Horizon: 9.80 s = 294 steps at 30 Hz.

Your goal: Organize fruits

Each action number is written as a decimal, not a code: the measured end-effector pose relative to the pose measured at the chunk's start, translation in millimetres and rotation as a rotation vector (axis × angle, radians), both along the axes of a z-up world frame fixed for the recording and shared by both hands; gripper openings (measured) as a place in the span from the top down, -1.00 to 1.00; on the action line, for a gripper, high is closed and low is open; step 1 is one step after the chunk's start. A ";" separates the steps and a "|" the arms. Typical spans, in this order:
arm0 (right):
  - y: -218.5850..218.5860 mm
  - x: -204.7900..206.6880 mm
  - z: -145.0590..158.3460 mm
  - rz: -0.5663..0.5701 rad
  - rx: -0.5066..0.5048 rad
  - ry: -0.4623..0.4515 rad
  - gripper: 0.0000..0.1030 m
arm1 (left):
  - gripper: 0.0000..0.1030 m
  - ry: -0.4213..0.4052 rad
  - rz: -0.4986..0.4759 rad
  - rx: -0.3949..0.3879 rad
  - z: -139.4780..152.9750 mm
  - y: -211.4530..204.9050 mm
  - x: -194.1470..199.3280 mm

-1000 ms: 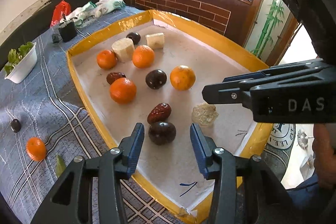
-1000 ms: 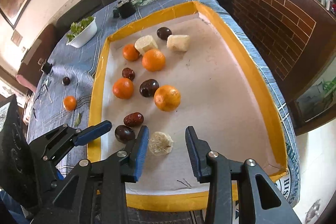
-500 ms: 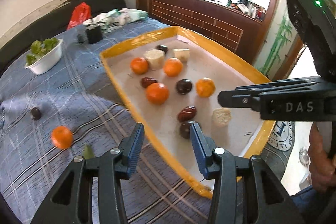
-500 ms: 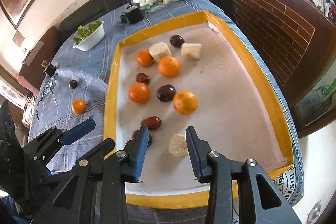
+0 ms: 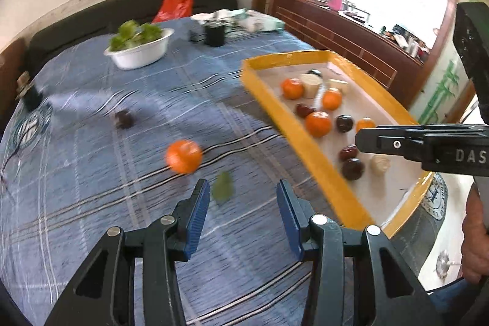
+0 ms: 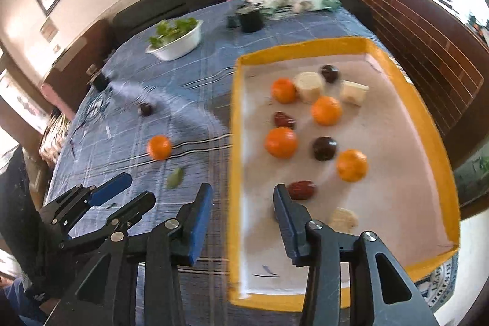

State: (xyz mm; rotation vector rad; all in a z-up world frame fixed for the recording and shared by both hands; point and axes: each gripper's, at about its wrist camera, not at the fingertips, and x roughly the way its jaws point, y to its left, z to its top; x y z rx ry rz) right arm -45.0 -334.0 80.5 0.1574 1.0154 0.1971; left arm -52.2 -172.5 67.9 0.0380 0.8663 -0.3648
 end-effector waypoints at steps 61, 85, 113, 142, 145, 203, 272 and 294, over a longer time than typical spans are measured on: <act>79.3 51.9 -26.6 0.103 -0.032 0.047 0.21 | 0.46 0.194 0.227 0.007 -52.5 92.9 188.4; 102.6 22.9 -54.9 0.221 -0.041 0.122 0.20 | 0.47 0.152 0.180 0.055 -49.3 80.0 9.0; 75.8 16.2 -21.1 0.204 -0.011 0.037 0.20 | 0.47 -0.037 0.119 0.197 6.3 31.2 2.2; 13.7 5.6 -8.4 0.098 0.019 0.003 0.20 | 0.47 -0.076 -0.004 0.231 14.8 -36.9 12.3; 4.0 4.0 -7.1 0.076 0.020 0.002 0.20 | 0.47 -0.083 -0.036 0.234 16.3 -49.3 14.1; -132.5 11.6 -48.1 -0.194 0.003 0.152 0.21 | 0.46 0.040 -0.418 0.102 -26.0 -194.0 1.7; -136.7 -16.6 -21.0 -0.273 -0.024 0.079 -0.30 | -0.44 -0.004 -0.429 0.111 -19.1 -192.2 3.2; -84.3 -100.2 27.7 -0.505 -0.168 -0.041 -0.93 | -0.99 0.028 -0.366 0.071 21.6 -74.3 -15.9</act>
